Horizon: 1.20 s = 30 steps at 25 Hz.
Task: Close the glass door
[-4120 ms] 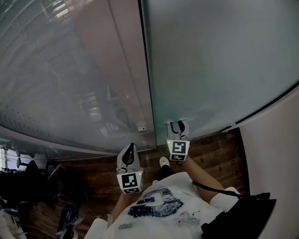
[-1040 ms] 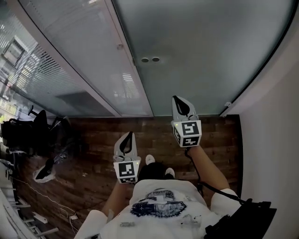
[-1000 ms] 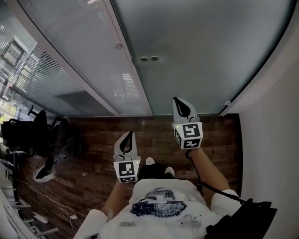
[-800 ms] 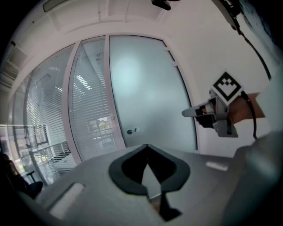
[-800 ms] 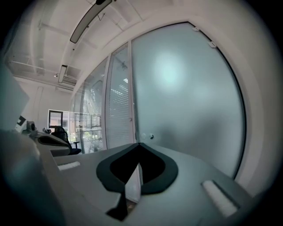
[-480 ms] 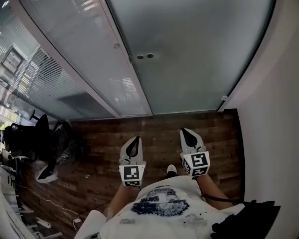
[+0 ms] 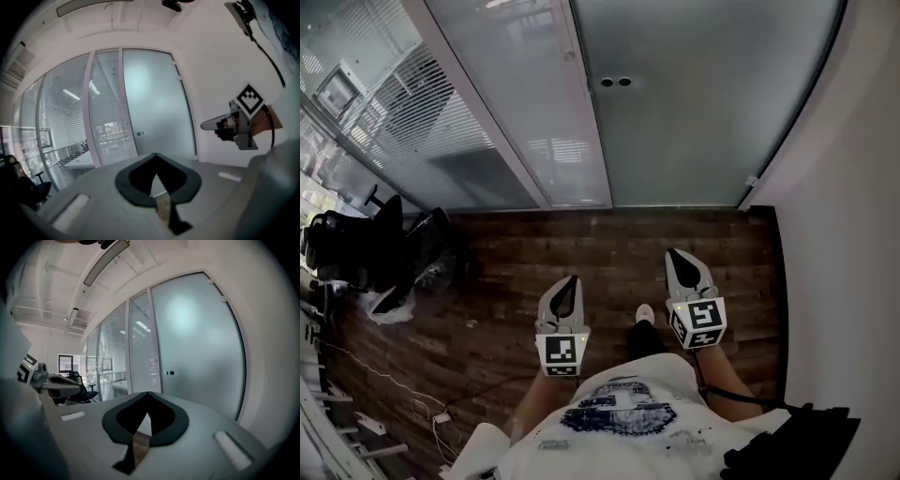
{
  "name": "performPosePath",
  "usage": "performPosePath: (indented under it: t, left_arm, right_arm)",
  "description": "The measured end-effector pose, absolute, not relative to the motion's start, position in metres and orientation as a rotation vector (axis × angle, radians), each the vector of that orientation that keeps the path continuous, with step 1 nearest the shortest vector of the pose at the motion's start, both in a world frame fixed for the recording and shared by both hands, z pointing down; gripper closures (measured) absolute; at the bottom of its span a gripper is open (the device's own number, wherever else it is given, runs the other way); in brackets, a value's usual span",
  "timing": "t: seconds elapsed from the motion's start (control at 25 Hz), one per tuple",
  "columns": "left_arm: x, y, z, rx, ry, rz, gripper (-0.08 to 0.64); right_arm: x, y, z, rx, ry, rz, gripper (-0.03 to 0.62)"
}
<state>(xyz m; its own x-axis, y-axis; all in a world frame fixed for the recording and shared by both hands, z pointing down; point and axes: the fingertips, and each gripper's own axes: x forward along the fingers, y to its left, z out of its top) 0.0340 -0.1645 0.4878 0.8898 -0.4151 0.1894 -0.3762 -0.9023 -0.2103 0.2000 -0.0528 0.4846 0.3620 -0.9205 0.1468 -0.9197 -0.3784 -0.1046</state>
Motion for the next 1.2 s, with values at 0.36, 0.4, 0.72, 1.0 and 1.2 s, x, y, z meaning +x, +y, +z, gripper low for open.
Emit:
performPosePath:
  t: [0.36,0.4,0.72,1.0,1.2]
  left_arm:
    - [-0.044,-0.099,0.49,-2.929,0.554,-0.355,0.557]
    - [-0.047,-0.093,0.489,-2.931,0.542,-0.352,0.557]
    - [-0.047,-0.051,0.478,-2.963,0.542,-0.317,0.557]
    - [-0.012,-0.01,0.477,-2.977,0.603,-0.343,0.557]
    - [0.009,0.037,0.477,-2.975,0.615,-0.334,0.557]
  right_arm:
    - [0.119,0.017,0.466,-2.651,1.712,-0.22,0.586]
    - [0.113,0.022,0.465,-2.659,1.719,-0.209,0.586]
    - [0.104,0.063,0.451,-2.649,1.749,-0.172,0.586]
    - [0.122,0.099,0.459,-2.624,1.82,-0.191,0.586]
    - [0.128,0.131,0.469,-2.59,1.9,-0.196,0.586]
